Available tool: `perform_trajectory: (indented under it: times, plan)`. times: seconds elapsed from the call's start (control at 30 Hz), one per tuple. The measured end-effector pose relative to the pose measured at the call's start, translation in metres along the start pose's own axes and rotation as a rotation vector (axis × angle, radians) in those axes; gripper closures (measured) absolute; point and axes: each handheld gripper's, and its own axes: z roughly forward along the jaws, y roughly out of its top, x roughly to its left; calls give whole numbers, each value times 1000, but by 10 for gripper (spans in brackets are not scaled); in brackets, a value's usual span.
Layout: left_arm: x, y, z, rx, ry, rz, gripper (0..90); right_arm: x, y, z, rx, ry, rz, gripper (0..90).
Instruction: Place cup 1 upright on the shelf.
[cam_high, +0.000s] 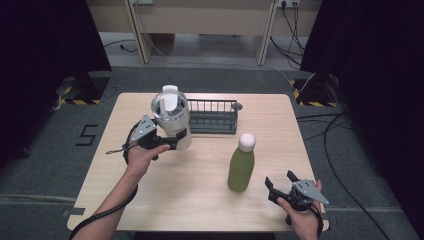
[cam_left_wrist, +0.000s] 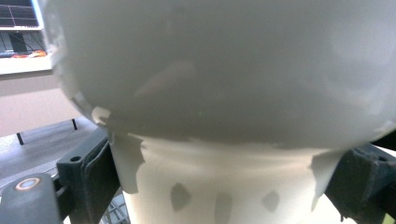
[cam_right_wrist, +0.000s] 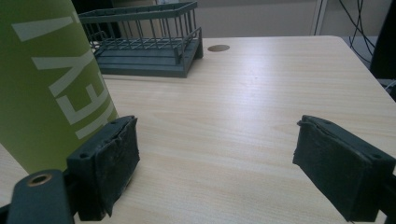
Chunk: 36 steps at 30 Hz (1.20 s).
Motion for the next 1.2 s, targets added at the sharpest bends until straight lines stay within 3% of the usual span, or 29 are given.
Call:
perform_trajectory:
  times: [1.2]
  plan:
    - [10,24,22,-16,7,10,97,-1,-2,0,3,2,3,144]
